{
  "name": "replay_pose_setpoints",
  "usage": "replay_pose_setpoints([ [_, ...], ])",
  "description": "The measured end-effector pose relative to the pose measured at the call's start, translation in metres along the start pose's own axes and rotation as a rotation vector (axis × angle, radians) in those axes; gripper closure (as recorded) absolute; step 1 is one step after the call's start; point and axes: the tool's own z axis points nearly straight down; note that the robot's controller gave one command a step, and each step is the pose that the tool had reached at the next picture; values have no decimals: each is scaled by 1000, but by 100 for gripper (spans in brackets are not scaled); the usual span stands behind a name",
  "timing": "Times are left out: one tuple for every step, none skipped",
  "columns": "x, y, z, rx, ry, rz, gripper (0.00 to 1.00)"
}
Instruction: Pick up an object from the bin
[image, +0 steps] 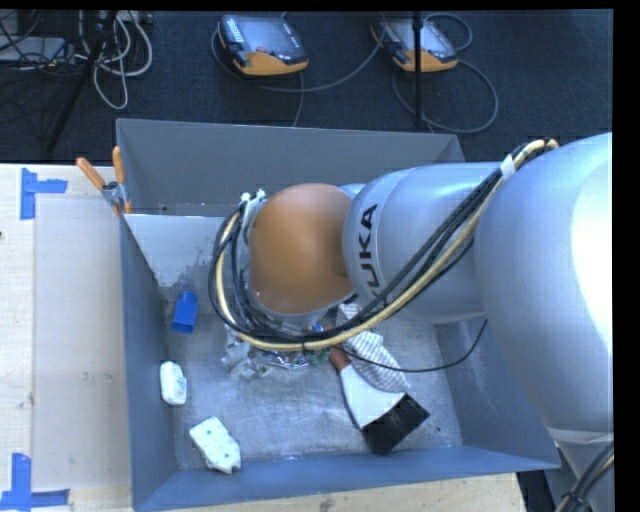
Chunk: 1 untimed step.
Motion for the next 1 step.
replay_pose_setpoints([
  [-8,-2,-34,5,-15,-1,100],
])
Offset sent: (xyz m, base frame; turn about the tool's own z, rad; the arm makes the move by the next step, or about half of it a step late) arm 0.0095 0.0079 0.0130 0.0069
